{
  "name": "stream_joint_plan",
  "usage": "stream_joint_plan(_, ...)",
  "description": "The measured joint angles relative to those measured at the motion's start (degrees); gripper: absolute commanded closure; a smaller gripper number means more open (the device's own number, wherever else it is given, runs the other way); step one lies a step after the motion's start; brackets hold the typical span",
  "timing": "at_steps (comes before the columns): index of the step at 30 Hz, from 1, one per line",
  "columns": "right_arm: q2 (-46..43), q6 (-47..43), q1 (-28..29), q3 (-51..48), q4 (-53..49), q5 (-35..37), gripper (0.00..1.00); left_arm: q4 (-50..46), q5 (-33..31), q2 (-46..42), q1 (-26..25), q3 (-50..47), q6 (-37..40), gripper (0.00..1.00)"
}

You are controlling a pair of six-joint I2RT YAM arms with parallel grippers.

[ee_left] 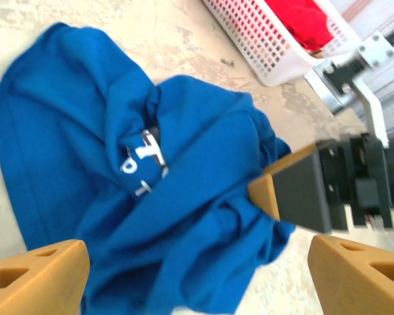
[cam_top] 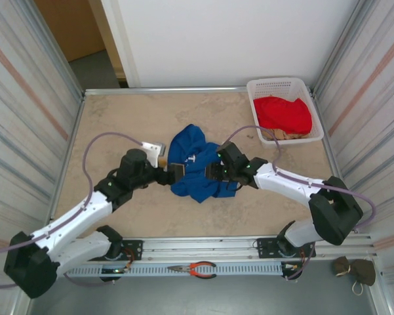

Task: Fold the inside-out t-shirt

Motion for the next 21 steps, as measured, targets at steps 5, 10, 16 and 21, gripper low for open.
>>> stream_joint_plan(5, -0.72, 0.68, 0.59, -0.72, 0.61, 1.33, 0.63, -3.23, 2.56, 12.79, 0.09, 9.75, 5.88, 0.14)
stream_joint_plan(10, -1.44, 1.25, 0.59, -1.55, 0.7, 1.95, 0.71, -5.46, 3.56, 23.5, -1.68, 15.76, 11.32, 0.14)
stream_joint_plan(16, -1.79, 1.44, 0.72, -3.02, 1.49, 1.92, 0.75, -6.99, 3.37, 30.97, -3.02, 18.38, 14.71, 0.21)
stream_joint_plan(21, -1.81, 1.77, 1.16, -4.9, 2.56, 1.92, 0.75, -7.19, 3.02, 35.41, -3.02, 20.61, 16.17, 0.39)
